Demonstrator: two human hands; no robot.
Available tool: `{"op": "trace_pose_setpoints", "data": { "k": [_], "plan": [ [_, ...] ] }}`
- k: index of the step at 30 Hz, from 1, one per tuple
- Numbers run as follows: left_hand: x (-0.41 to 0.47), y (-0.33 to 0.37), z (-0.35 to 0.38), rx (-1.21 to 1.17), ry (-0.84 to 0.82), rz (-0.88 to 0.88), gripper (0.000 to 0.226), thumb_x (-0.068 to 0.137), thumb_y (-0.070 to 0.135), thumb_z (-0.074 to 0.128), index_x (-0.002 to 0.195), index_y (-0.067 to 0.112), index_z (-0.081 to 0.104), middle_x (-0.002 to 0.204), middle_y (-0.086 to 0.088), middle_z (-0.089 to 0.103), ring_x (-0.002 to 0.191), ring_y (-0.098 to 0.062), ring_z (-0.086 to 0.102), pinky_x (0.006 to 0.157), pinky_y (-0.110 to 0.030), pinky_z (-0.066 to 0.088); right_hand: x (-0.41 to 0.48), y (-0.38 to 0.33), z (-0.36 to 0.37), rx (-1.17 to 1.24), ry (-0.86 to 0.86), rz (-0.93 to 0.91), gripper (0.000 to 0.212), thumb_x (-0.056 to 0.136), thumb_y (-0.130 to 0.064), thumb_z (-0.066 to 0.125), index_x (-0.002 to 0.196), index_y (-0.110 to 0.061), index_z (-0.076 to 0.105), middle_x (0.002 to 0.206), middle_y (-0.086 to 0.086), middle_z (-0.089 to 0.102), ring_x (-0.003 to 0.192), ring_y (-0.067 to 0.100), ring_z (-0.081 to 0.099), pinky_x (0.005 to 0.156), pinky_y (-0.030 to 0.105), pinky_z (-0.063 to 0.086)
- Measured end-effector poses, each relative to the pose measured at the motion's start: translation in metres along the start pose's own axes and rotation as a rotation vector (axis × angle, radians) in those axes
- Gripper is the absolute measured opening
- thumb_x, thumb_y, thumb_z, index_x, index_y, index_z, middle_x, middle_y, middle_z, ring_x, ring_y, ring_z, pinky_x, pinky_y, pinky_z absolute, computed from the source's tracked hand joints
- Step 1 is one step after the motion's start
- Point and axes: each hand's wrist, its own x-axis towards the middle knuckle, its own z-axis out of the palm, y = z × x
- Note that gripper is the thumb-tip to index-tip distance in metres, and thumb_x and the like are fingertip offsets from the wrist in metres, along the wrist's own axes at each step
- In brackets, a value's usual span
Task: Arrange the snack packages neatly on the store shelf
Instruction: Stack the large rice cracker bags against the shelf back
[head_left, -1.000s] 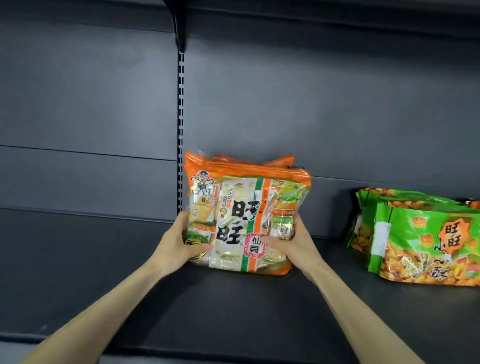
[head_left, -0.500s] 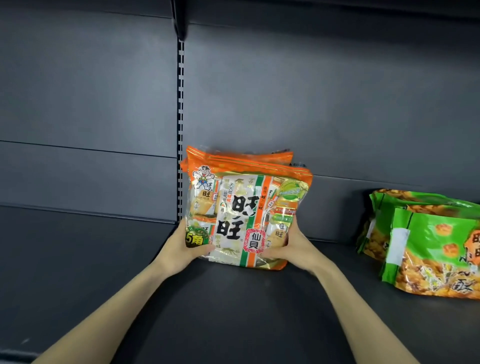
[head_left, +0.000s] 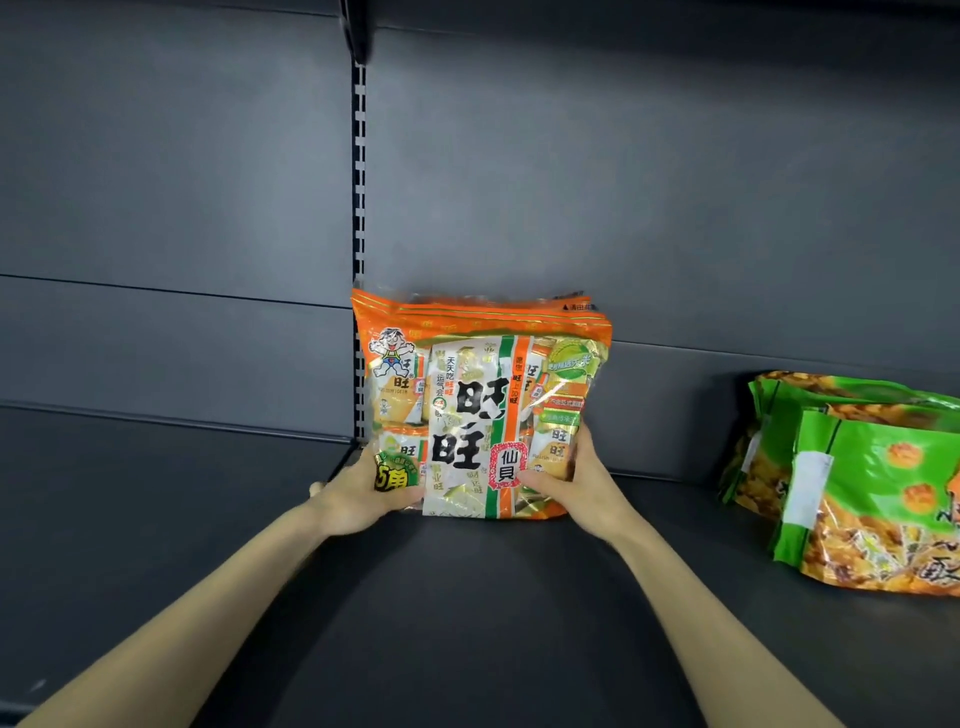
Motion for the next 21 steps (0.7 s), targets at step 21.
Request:
{"op": "trace_pose_setpoints", "data": {
  "k": [21],
  "plan": [
    [0.001,0.018,-0.004,-0.571,0.128,0.189,0.071,0.060,0.034,0.087,0.122,0.036,0.051,0.112,0.010,0.070,0.105,-0.010,0.066,0.100,-0.040,0.048,-0.002,0.000,-0.007,-0.306,0.035,0.056,0.071,0.065,-0.036,0.083,0.127,-0.025,0.050,0.118,-0.011,0.064,0.111,0.010,0.057,0.102,0.034,0.043]
  ]
}}
